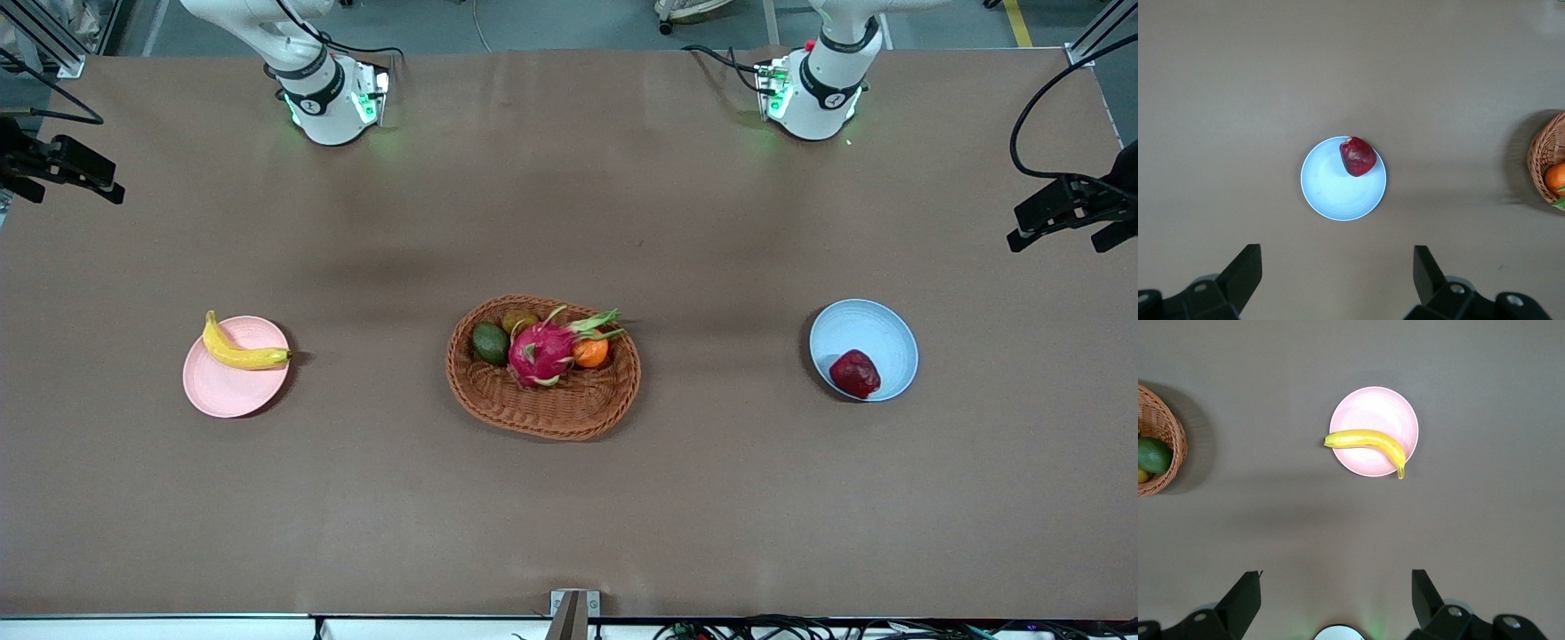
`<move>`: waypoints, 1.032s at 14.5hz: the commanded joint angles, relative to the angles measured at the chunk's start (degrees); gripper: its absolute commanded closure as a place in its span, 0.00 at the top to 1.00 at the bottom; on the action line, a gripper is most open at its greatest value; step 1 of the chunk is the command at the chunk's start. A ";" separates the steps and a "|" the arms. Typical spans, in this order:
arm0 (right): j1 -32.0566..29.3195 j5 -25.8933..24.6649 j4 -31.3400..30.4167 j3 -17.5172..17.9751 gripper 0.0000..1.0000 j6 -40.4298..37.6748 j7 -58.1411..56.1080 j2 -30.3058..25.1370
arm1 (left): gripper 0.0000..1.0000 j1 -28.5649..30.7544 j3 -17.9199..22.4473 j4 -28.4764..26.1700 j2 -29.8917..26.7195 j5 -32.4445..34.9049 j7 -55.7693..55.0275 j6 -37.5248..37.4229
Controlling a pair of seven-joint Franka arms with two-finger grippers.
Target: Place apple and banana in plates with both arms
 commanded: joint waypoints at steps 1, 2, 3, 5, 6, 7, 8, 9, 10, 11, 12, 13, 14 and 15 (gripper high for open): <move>-0.87 -1.16 -1.96 1.14 1.00 0.90 0.47 -1.74 | 1.00 0.29 -0.16 0.19 -0.17 -0.19 1.06 0.28; -0.96 -1.07 -1.87 1.05 1.00 0.90 0.47 -1.74 | 1.00 0.29 -0.16 0.19 -0.17 -0.19 0.98 0.28; -0.96 -0.81 -1.70 1.05 1.00 0.81 0.39 -1.66 | 1.00 0.20 -0.16 0.19 -0.17 -0.19 0.98 0.28; -0.96 -0.54 -1.70 1.05 1.00 0.55 0.30 -1.66 | 1.00 0.29 -0.16 0.10 -0.17 -0.19 0.98 0.28; -0.96 -0.46 -1.70 1.05 1.00 0.20 0.30 -1.66 | 1.00 0.29 -0.16 0.19 -0.17 -0.19 0.98 0.28; -0.96 -0.45 -1.52 1.05 1.00 0.02 0.30 -1.66 | 1.00 0.29 -0.16 0.19 -0.17 -0.19 0.98 0.28; -0.87 -0.37 -1.26 1.13 1.00 -0.41 0.30 -1.74 | 1.00 0.29 -0.16 0.19 -0.17 -0.19 0.98 0.28; -0.70 -0.19 -0.39 1.14 1.00 -1.29 0.30 -1.66 | 1.00 0.29 -0.16 0.19 -0.17 -0.19 0.98 0.28; -0.52 0.16 -0.12 1.22 1.00 -1.56 0.30 -1.74 | 1.00 0.20 -0.16 0.19 -0.17 -0.19 0.98 0.28; -0.52 0.25 -0.11 1.22 1.00 -1.56 0.30 -1.74 | 1.00 0.20 -0.16 0.19 -0.17 -0.19 0.98 0.28; -0.52 0.60 -0.03 1.22 1.00 -1.47 0.21 -1.74 | 1.00 0.20 -0.16 0.19 -0.17 -0.19 0.98 0.28; -0.52 0.86 -0.03 1.22 1.00 -1.47 0.12 -1.74 | 1.00 0.20 -0.16 0.19 -0.17 -0.19 0.98 0.28; -0.52 1.04 -0.03 1.22 1.00 -1.47 0.04 -1.83 | 1.00 0.20 -0.16 0.19 -0.17 -0.19 0.98 0.28; -0.52 1.04 -0.03 1.22 1.00 -1.47 0.03 -1.75 | 1.00 0.20 -0.16 0.19 -0.17 -0.19 0.98 0.28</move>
